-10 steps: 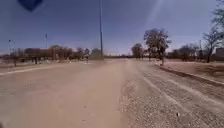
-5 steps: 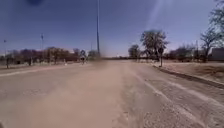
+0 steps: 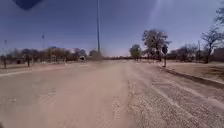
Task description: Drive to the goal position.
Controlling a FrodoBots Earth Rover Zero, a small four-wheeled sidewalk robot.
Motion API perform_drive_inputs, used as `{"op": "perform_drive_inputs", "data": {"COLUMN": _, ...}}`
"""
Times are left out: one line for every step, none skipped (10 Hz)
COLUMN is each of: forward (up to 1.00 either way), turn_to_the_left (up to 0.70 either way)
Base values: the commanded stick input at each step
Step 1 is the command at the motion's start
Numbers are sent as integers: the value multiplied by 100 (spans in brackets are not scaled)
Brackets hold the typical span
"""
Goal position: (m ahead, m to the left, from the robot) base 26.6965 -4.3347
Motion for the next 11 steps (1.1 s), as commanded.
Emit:
{"op": "perform_drive_inputs", "data": {"forward": 100, "turn_to_the_left": 0}}
{"op": "perform_drive_inputs", "data": {"forward": 100, "turn_to_the_left": 0}}
{"op": "perform_drive_inputs", "data": {"forward": 100, "turn_to_the_left": 0}}
{"op": "perform_drive_inputs", "data": {"forward": 100, "turn_to_the_left": 0}}
{"op": "perform_drive_inputs", "data": {"forward": 100, "turn_to_the_left": 0}}
{"op": "perform_drive_inputs", "data": {"forward": 100, "turn_to_the_left": 0}}
{"op": "perform_drive_inputs", "data": {"forward": 100, "turn_to_the_left": 0}}
{"op": "perform_drive_inputs", "data": {"forward": 100, "turn_to_the_left": 0}}
{"op": "perform_drive_inputs", "data": {"forward": 100, "turn_to_the_left": 0}}
{"op": "perform_drive_inputs", "data": {"forward": 100, "turn_to_the_left": 0}}
{"op": "perform_drive_inputs", "data": {"forward": 100, "turn_to_the_left": 0}}
